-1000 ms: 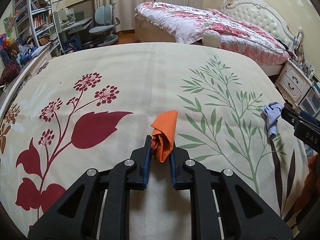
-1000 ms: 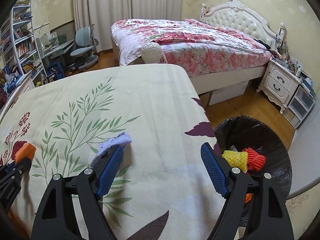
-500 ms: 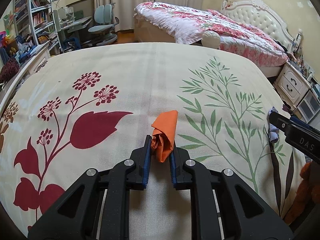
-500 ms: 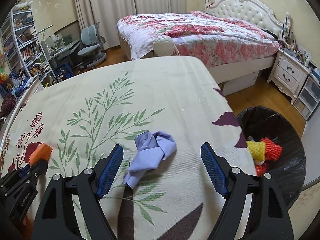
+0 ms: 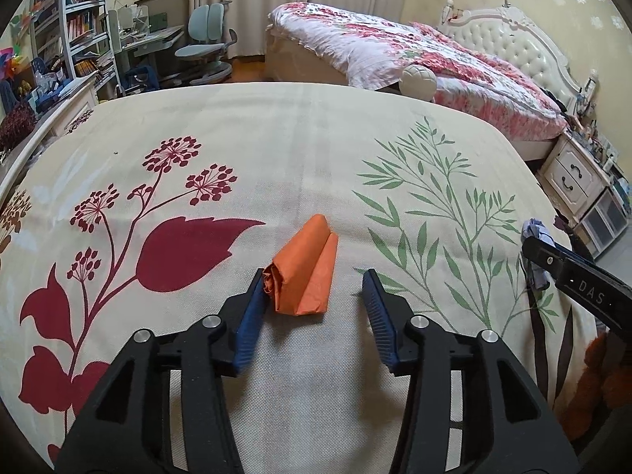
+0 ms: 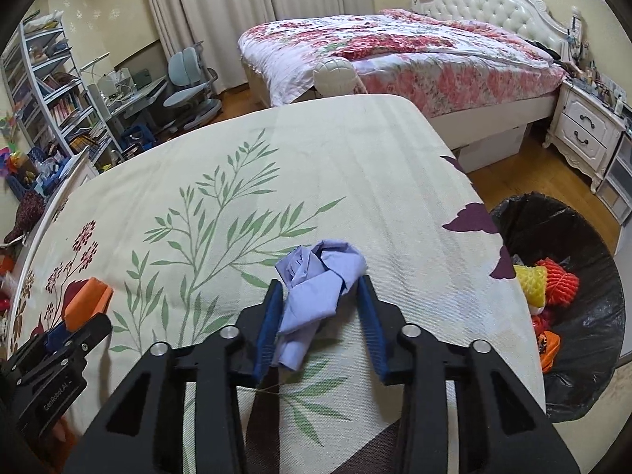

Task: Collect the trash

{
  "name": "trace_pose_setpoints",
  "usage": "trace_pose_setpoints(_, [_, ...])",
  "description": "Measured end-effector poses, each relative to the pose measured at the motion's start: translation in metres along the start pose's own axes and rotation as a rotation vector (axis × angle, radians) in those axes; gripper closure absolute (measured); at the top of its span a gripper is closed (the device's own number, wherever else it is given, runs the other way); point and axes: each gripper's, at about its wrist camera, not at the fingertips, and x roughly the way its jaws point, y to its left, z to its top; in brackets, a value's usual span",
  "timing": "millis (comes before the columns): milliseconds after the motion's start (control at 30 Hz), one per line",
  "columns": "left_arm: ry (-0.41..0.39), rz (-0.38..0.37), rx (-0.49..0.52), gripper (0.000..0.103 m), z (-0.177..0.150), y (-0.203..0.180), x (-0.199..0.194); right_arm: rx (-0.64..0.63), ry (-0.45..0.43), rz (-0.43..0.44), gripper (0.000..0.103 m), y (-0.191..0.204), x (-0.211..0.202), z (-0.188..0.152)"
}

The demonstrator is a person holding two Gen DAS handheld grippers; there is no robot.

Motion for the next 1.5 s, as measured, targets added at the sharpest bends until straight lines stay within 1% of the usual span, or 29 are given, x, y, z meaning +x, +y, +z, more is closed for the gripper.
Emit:
trace_pose_setpoints(33, [0.001, 0.0, -0.007, 0.044, 0.0, 0.001, 0.0, -0.005, 0.001, 0.011, 0.07, 0.001, 0.0, -0.001])
trace_pose_setpoints(167, [0.005, -0.008, -0.04, 0.043, 0.002, 0.006, 0.001, -0.026, -0.003, 0.026, 0.07, 0.006, -0.002, -0.003])
trace_pose_setpoints(367, [0.009, 0.007, -0.019, 0.043, 0.007, 0.004, 0.005, -0.043, -0.006, 0.029, 0.071, 0.008, -0.003, -0.005])
trace_pose_setpoints(467, [0.008, 0.013, -0.007, 0.048, 0.008, 0.005, 0.006, -0.047, -0.006, 0.03, 0.071, 0.009, -0.002, -0.005])
trace_pose_setpoints(533, [0.007, 0.021, 0.002, 0.056, 0.009, 0.006, 0.007, -0.051, -0.007, 0.032, 0.071, 0.009, -0.002, -0.005])
trace_pose_setpoints(567, [0.006, 0.025, 0.006, 0.058, 0.01, 0.007, 0.008, -0.053, -0.007, 0.034, 0.072, 0.01, -0.002, -0.005])
trace_pose_setpoints(633, [0.003, 0.033, 0.023, 0.067, 0.009, 0.006, 0.008, -0.055, -0.008, 0.036, 0.072, 0.01, -0.002, -0.005])
trace_pose_setpoints(900, [-0.012, 0.044, 0.061, 0.069, 0.006, 0.0, 0.003, -0.054, -0.013, 0.05, 0.076, 0.008, -0.007, -0.007])
trace_pose_setpoints(1033, [-0.027, 0.052, 0.058, 0.07, 0.005, -0.002, -0.001, -0.058, -0.021, 0.05, 0.078, 0.007, -0.012, -0.009])
trace_pose_setpoints(1100, [-0.032, 0.051, 0.049, 0.07, 0.003, -0.003, -0.004, -0.058, -0.022, 0.051, 0.081, 0.006, -0.013, -0.01])
trace_pose_setpoints(1267, [-0.029, 0.044, 0.026, 0.07, -0.001, -0.002, -0.007, -0.053, -0.027, 0.056, 0.081, 0.003, -0.018, -0.012])
trace_pose_setpoints(1500, [-0.043, 0.03, 0.025, 0.07, -0.004, -0.01, -0.014, -0.05, -0.044, 0.057, 0.081, -0.001, -0.028, -0.012])
